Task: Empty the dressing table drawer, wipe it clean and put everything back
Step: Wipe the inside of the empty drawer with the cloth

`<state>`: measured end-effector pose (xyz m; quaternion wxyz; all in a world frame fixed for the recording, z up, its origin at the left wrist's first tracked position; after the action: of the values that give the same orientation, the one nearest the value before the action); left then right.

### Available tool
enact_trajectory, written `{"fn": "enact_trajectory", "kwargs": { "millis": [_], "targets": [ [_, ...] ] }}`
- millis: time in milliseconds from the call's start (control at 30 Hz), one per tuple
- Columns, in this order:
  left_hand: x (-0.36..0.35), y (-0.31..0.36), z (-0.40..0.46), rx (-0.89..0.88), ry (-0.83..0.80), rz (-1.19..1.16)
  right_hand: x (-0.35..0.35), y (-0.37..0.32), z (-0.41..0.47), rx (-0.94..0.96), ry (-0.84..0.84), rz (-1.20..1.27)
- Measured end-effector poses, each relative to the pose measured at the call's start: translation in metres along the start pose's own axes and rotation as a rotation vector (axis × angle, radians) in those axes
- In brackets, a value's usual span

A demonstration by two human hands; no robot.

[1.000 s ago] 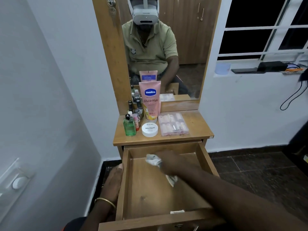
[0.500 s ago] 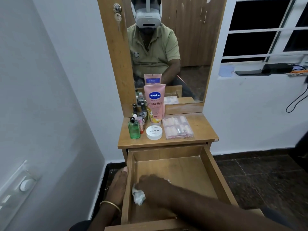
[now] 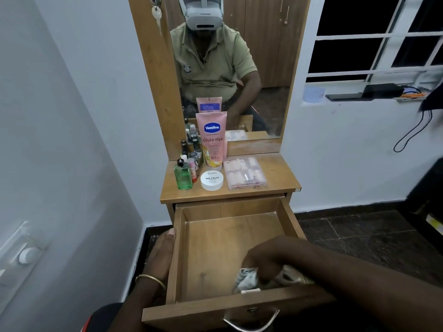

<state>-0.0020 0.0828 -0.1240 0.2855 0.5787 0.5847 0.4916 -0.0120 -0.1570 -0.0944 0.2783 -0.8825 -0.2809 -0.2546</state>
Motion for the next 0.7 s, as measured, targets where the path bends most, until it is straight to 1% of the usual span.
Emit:
{"fn": "enact_trajectory", "kwargs": {
  "millis": [100,133,167,200,267,300,367,500,533,633,700],
  "targets": [
    [-0.001,0.001,0.000,-0.021,-0.015,0.061,0.000,0.028,-0.022,-0.127,-0.115,-0.054],
    [-0.001,-0.001,0.002,-0.021,-0.014,0.056,0.005,0.037,-0.024,-0.163,-0.109,-0.063],
    [0.000,-0.003,0.006,-0.014,-0.008,0.045,0.013,0.041,-0.027,-0.209,-0.063,-0.035],
    [0.000,-0.006,0.009,-0.010,-0.021,0.028,0.024,0.044,-0.027,-0.246,0.044,-0.012],
    [0.001,-0.006,0.008,-0.003,-0.014,0.023,0.052,0.052,-0.025,-0.283,0.392,-0.010],
    [0.001,-0.005,0.007,-0.002,-0.009,0.021,0.063,0.056,-0.025,-0.307,0.524,-0.032],
    [0.000,-0.003,0.005,-0.003,-0.013,0.017,0.067,0.061,-0.022,-0.361,0.595,-0.104],
    [0.001,-0.001,0.005,-0.021,-0.038,0.031,0.049,0.059,-0.021,-0.388,0.591,-0.135],
    [0.001,-0.002,0.006,-0.020,-0.041,0.041,0.043,0.057,-0.022,-0.390,0.566,-0.140],
    [0.002,-0.003,0.009,-0.007,-0.030,0.066,0.023,0.051,-0.024,-0.385,0.431,-0.065],
    [0.001,-0.003,0.011,-0.001,-0.020,0.092,0.008,0.049,-0.025,-0.388,0.298,-0.044]
  ]
}}
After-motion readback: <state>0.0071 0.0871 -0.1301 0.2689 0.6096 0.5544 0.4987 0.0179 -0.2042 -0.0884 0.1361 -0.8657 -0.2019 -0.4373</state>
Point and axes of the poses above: each hand's wrist, its own z-axis towards the middle knuckle, its own x-axis out of the back of the hand, y = z × x, the point moved 6 cm from there along z, towards the middle knuckle, and after that the axes turned 9 degrees about x, right-handed, at the moved point
